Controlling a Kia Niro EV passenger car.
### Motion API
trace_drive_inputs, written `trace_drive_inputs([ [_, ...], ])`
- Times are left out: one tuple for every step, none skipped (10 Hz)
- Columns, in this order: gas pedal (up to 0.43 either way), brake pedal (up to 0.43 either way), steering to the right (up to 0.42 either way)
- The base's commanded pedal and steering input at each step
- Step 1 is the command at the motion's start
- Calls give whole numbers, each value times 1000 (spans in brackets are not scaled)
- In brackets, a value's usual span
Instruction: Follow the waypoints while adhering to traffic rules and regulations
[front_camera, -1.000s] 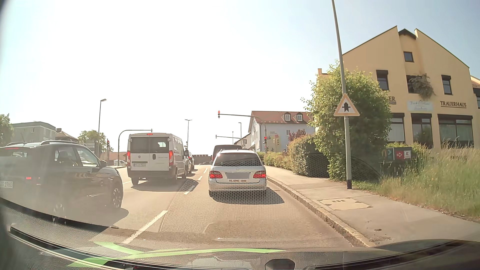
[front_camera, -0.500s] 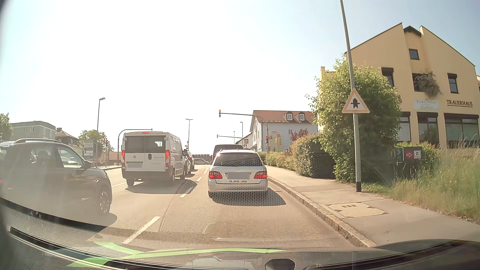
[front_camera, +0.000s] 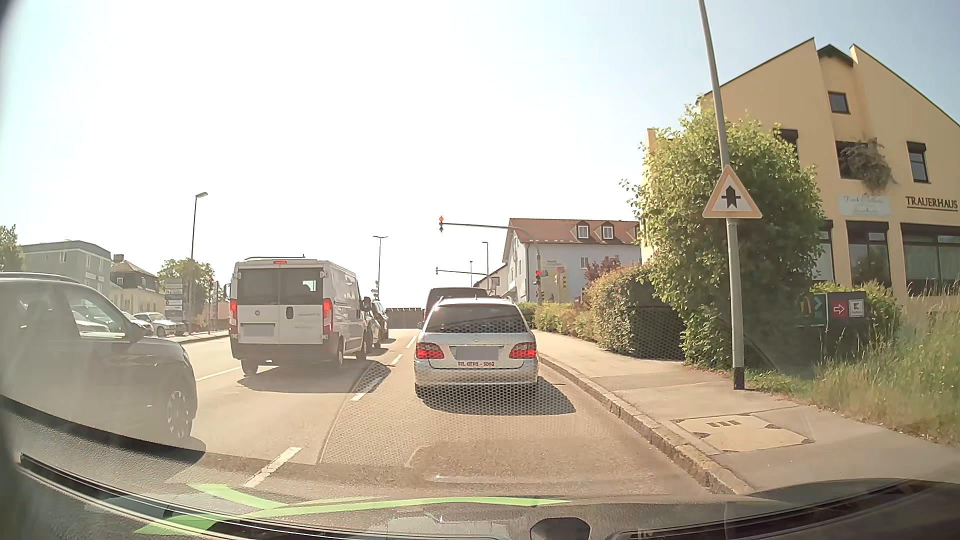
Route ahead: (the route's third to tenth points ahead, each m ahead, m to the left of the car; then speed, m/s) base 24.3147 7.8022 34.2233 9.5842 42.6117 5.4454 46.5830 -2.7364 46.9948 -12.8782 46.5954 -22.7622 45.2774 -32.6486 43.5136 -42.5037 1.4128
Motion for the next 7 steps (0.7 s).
trace_drive_inputs([
  [0,0,-31],
  [0,0,-31],
  [0,0,-31],
  [0,0,-31],
  [8,0,-31],
  [59,0,-31],
  [87,0,-31],
])
